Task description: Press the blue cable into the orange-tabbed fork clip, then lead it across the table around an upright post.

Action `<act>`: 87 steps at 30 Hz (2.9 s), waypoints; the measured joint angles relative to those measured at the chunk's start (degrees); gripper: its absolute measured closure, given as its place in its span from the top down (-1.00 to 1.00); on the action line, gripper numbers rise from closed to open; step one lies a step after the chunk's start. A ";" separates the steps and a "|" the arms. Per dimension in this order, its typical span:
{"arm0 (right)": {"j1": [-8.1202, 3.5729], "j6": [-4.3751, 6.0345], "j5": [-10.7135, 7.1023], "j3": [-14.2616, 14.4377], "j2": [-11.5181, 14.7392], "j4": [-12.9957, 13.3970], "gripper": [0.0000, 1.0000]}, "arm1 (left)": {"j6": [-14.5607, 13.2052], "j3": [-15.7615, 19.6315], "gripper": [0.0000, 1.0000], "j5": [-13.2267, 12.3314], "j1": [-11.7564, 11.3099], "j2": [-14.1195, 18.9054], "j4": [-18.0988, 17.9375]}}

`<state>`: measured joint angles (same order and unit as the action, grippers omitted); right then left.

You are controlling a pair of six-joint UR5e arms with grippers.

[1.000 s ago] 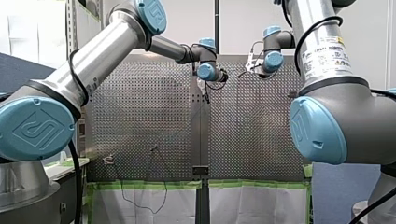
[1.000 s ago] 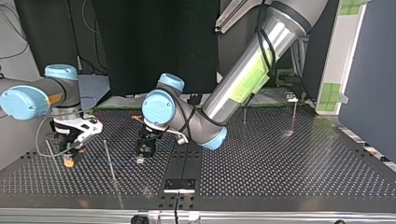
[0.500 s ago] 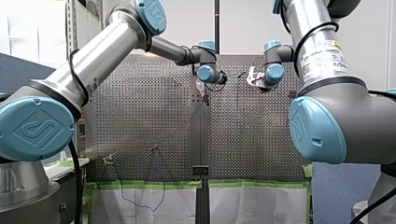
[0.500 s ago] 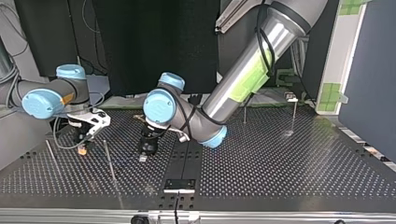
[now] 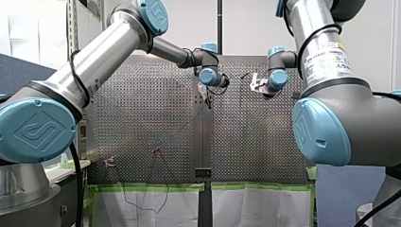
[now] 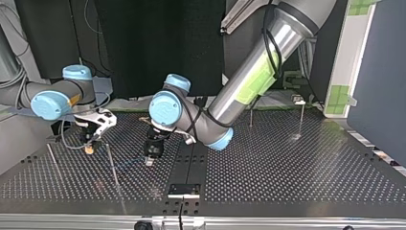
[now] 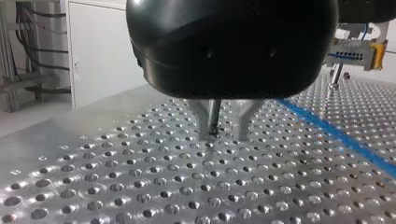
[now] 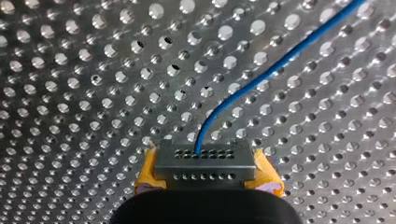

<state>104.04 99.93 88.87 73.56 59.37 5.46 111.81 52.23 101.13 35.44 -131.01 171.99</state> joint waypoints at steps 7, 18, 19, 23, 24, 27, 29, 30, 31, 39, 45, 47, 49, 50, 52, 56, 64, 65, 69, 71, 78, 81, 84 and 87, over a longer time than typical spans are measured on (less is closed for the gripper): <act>-0.07 0.11 -0.02 0.52 -0.28 1.06 -1.00 | 0.21 0.00 0.98 1.87 0.04 0.01 0.26; -0.13 -0.13 0.05 0.89 -1.60 1.25 -1.00 | 1.87 0.01 0.98 1.65 0.10 0.01 0.54; -0.13 -0.14 0.06 0.94 -1.75 1.27 -1.00 | 1.89 0.01 0.98 1.67 0.10 0.01 0.57; 0.01 -0.20 0.08 1.04 -2.78 1.31 -1.00 | 1.91 0.02 0.98 1.71 0.10 0.02 0.63; 0.08 -0.23 0.08 1.05 -3.03 1.32 -1.00 | 1.92 0.02 0.98 1.72 0.09 0.02 0.63; 0.24 -0.32 0.16 1.47 -3.66 1.56 -1.00 | 1.92 0.03 0.98 1.76 0.09 0.02 0.64; 0.23 -0.25 0.15 2.12 -3.84 2.25 -1.00 | 1.92 0.03 0.98 1.79 0.09 0.02 0.64; 0.19 -0.19 0.13 2.44 -3.89 2.66 -1.00 | 1.92 0.02 0.98 1.80 0.09 0.02 0.64; 0.15 -0.10 0.12 2.77 -3.94 3.13 -1.00 | 1.92 0.01 0.98 1.81 0.09 0.02 0.64; -0.10 0.06 0.04 4.46 -4.41 5.67 -1.00 | 1.92 -0.02 0.98 1.82 0.12 0.01 0.63; -0.42 -0.18 0.27 5.59 -4.54 5.86 -1.00 | 1.92 0.00 0.98 1.83 0.16 0.02 0.63; -0.58 -0.21 0.31 6.10 -4.55 6.11 -1.00 | 1.92 0.01 0.98 1.83 0.17 0.01 0.64; -0.76 -0.23 0.33 6.57 -4.59 6.47 -1.00 | 1.92 -0.01 0.98 1.83 0.17 0.01 0.64; -0.89 -0.23 0.34 6.91 -4.61 6.78 -1.00 | 1.92 0.00 0.98 1.83 0.17 0.01 0.62; -1.09 -0.24 0.34 7.45 -4.63 7.33 -1.00 | 1.92 0.00 0.98 1.83 0.17 0.02 0.57; -1.62 -0.34 0.34 8.72 -4.70 8.33 -1.00 | 1.92 0.02 0.98 1.83 0.18 0.00 0.49; -2.33 -0.88 0.29 9.92 -4.79 9.01 -1.00 | 1.92 0.02 0.98 1.83 0.17 0.01 0.49; -2.38 -0.97 0.27 9.98 -4.79 9.04 -1.00 | 1.92 0.00 0.98 1.83 0.17 0.00 0.51; -2.53 -1.18 0.20 10.05 -4.81 9.06 -1.00 | 1.92 0.01 0.98 1.82 0.17 0.01 0.54; -2.61 -1.26 0.19 10.05 -4.81 9.06 -1.00 | 1.92 0.02 0.98 1.83 0.17 0.01 0.53; -2.76 -1.55 0.28 10.22 -4.84 9.13 -1.00 | 1.92 0.03 0.98 1.83 0.17 0.01 0.56; -2.81 -1.67 0.27 10.26 -4.89 9.14 -1.00 | 1.92 0.01 0.98 1.83 0.17 0.01 0.60; -2.82 -1.85 0.31 10.43 -4.95 9.18 -1.00 | 1.92 0.02 0.98 1.83 0.17 0.01 0.63; -2.94 -2.01 0.29 10.81 -5.02 9.59 -1.00 | 1.92 0.02 0.98 1.83 0.17 0.02 0.64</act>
<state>101.10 97.92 89.16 84.38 54.35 15.04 113.73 52.25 102.96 35.62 -130.99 172.63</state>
